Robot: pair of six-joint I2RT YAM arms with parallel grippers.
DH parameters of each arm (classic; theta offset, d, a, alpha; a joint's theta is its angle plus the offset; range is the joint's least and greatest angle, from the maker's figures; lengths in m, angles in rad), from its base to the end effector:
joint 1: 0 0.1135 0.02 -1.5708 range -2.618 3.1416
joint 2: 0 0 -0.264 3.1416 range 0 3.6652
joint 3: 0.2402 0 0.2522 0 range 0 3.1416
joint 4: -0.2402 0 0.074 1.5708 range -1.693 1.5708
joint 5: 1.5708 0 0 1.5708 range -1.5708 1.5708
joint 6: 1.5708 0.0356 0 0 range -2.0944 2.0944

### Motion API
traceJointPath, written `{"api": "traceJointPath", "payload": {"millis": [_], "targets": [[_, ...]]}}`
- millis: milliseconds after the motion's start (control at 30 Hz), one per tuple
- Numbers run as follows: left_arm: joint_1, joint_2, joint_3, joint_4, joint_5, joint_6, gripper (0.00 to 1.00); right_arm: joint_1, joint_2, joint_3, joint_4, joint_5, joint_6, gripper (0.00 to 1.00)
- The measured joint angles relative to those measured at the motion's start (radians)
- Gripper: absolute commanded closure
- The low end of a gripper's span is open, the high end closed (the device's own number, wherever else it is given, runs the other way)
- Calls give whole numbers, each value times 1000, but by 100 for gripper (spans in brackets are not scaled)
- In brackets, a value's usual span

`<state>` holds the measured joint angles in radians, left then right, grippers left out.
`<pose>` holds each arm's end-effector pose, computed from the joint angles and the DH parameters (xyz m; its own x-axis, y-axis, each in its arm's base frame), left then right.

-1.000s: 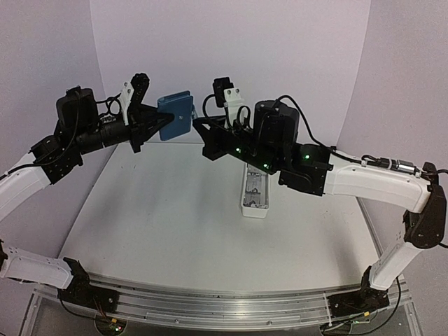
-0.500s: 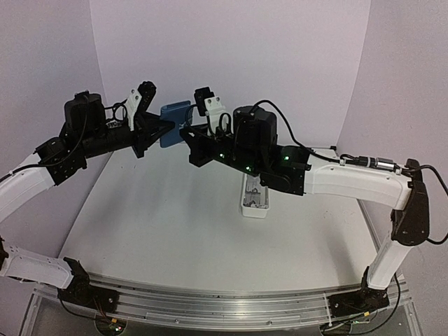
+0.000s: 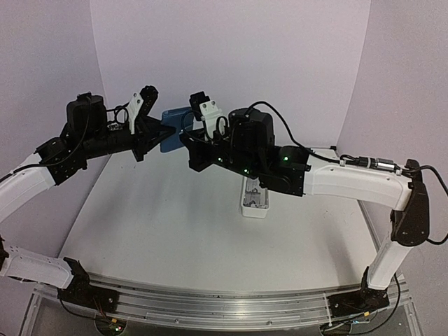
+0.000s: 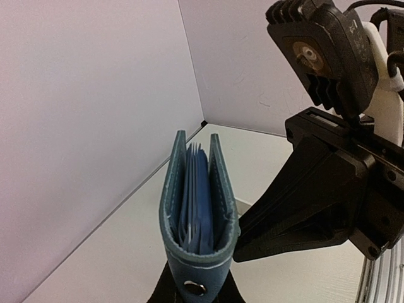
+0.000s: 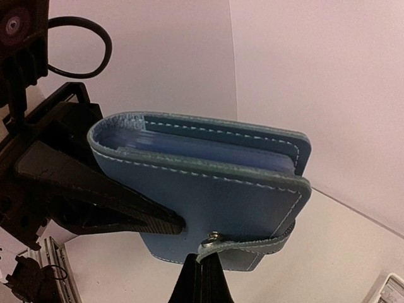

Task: Put the credit cards into the card holder
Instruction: Close the card holder at the center of the board.

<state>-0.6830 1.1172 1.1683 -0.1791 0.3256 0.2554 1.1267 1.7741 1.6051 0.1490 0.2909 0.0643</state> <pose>0.1889 -0.1683 0.4095 0.1174 0.2130 -0.9700 0.8417 0.4970 0.2111 0.1952 0.3866 0.3878 -0.0562 0.0251 -0.9981 -0.7398 0.6703 0.0585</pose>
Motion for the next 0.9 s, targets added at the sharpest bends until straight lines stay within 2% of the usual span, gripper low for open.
{"api": "traceJointPath", "payload": {"millis": [333, 633, 900], "targets": [[10, -2, -17, -13, 21, 80, 100, 7, 27, 46, -84, 19, -3, 100], [9, -2, -21, -15, 34, 97, 100, 10, 27, 47, -98, 20, -5, 100], [5, -2, -31, -16, 28, 171, 100, 9, 15, 13, -102, 22, -10, 100]]}}
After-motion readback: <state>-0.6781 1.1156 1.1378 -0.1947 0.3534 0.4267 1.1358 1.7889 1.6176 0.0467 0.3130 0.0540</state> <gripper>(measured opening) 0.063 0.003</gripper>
